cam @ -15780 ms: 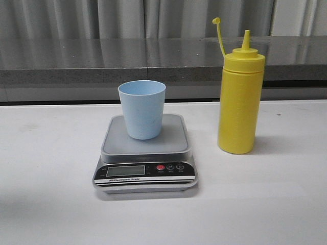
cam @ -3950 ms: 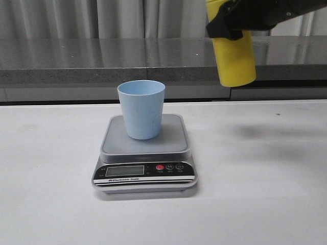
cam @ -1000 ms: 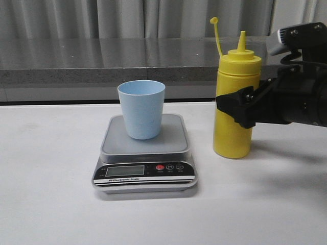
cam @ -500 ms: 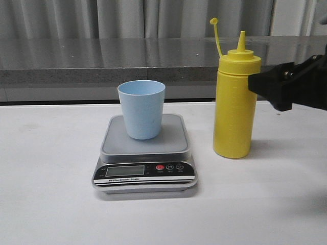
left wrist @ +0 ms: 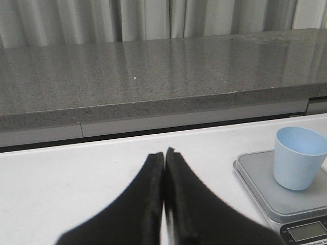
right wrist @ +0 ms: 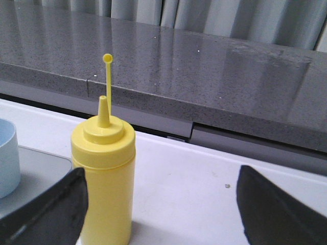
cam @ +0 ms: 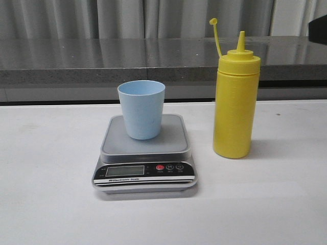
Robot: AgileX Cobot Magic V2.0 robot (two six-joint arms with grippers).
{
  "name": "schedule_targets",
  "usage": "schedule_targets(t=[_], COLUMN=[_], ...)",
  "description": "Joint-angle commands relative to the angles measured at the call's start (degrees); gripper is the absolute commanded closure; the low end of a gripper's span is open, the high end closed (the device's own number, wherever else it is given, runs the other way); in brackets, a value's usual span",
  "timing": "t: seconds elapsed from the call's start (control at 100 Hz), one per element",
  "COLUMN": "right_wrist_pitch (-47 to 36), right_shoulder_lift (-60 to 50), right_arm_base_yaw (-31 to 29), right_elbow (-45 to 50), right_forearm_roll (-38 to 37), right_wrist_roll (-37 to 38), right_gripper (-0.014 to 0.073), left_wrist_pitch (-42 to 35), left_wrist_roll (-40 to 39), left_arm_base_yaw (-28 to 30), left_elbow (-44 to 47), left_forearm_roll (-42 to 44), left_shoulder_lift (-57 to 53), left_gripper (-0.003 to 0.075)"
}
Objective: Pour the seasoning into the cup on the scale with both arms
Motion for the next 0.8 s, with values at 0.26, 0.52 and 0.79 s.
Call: schedule_targets(t=[0.26,0.52,0.79], right_wrist_pitch=[22.3,34.4,35.8], right_shoulder_lift=[-23.0,-33.8,-36.9], right_arm_base_yaw=[-0.4,-0.4,-0.4], right_elbow=[-1.3,-1.3,-1.3], right_forearm_roll=[0.4,-0.4,-2.8], right_wrist_roll=[-0.8,-0.8,-0.8], right_gripper=[0.0001,0.0003,0.0026], left_wrist_pitch=[-4.6,-4.6,-4.6], left_wrist_roll=[-0.2,-0.2,-0.2], left_arm_base_yaw=[0.1,0.1,0.1], left_elbow=[-1.4,-1.4,-1.4], left_forearm_roll=[-0.2,-0.2,-0.2], left_shoulder_lift=[0.4,0.4,0.4], left_gripper=[0.0738,0.0738,0.0738])
